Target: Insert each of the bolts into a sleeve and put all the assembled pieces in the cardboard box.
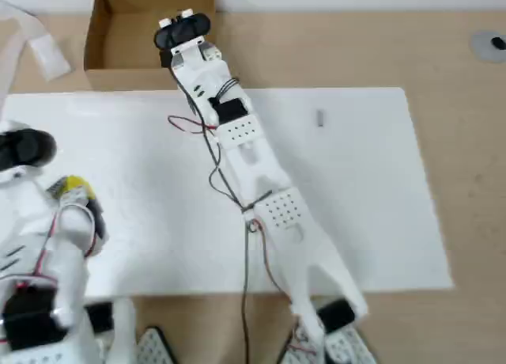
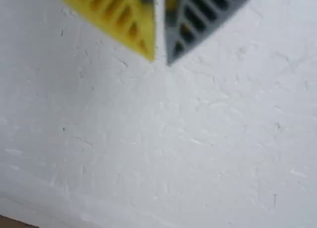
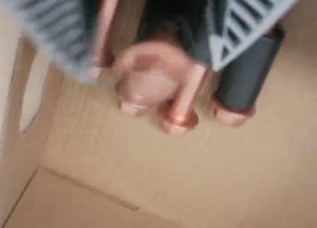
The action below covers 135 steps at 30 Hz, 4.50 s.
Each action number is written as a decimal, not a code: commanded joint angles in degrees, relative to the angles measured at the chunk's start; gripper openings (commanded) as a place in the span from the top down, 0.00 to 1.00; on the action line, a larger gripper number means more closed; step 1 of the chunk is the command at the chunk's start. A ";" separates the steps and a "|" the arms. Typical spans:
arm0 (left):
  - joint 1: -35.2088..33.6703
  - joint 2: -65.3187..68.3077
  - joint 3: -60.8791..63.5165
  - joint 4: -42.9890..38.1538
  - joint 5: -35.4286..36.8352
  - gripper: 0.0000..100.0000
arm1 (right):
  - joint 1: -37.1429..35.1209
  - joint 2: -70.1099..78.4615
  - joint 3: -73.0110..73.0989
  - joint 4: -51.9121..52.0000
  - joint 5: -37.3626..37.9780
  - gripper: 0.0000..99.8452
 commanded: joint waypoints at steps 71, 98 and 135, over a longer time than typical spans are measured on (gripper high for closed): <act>-0.79 -26.86 47.91 -2.73 -0.26 0.99 | 15.16 -197.67 186.15 36.48 2.29 0.99; -0.79 -26.86 47.91 -2.73 -0.26 0.99 | 15.16 -198.90 186.42 36.48 2.29 0.99; -0.79 -26.86 47.91 -2.73 -0.26 0.99 | 15.16 -198.90 186.42 36.48 2.29 0.99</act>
